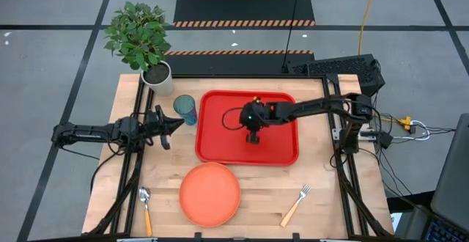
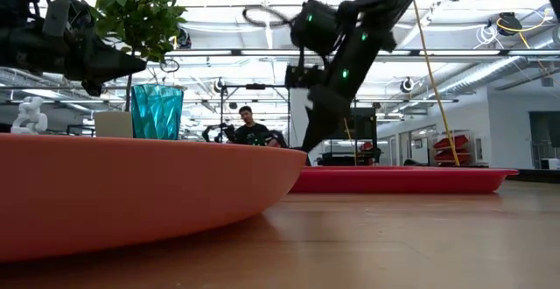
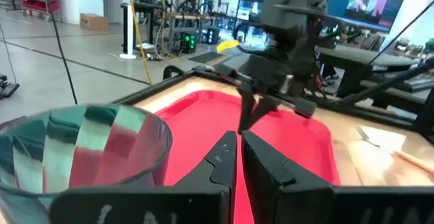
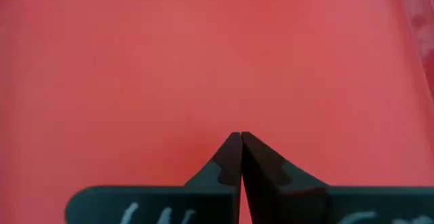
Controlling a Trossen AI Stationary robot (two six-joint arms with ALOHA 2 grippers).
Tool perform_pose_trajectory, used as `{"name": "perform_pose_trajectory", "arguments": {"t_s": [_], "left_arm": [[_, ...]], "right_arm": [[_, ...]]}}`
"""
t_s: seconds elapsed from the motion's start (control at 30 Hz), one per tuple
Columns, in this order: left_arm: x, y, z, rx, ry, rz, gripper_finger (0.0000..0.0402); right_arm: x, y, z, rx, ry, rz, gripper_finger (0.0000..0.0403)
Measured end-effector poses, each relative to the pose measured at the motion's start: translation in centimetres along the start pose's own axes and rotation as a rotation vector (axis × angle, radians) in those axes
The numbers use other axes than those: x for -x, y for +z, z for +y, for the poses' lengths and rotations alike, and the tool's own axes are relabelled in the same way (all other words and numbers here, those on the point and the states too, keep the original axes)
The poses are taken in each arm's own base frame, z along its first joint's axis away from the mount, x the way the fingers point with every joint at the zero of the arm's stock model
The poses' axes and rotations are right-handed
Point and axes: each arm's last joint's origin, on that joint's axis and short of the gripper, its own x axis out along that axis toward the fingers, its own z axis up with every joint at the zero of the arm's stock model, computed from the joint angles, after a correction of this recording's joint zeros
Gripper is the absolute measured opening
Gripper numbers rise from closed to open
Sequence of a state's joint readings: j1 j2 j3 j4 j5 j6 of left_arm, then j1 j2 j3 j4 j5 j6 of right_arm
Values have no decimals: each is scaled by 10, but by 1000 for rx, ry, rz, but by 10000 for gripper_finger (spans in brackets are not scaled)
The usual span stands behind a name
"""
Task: Pick and place plate/cup/fork/spoon on tray
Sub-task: Prepare the red serving tray
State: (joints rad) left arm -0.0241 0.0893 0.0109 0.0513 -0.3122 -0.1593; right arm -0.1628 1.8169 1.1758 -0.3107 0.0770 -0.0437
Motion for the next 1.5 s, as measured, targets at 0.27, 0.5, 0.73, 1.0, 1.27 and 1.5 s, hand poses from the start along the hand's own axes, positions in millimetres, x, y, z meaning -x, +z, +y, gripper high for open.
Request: {"name": "perform_pose_trajectory", "arguments": {"t_s": [0.27, 0.5, 0.73, 1.0, 1.27, 1.5], "left_arm": [[-1, -1, 0, -4, 4, 16, 26], [-1, -2, 0, 2, 5, 20, 26], [-1, -2, 0, 5, 5, 20, 26], [-1, -2, 0, 14, 5, 21, 26], [-1, -2, 0, 19, 5, 21, 26], [-1, -2, 0, 20, 5, 21, 26]], "right_arm": [[-37, -5, 0, 20, 0, 14, 0], [-53, -10, 13, 16, 45, 44, 0], [-50, -11, 35, 33, 94, 43, 0], [-48, -14, 53, 56, 113, 65, 0], [-47, -25, 54, 86, 93, 174, 0], [-46, -27, 58, 160, 57, 183, 0]]}}
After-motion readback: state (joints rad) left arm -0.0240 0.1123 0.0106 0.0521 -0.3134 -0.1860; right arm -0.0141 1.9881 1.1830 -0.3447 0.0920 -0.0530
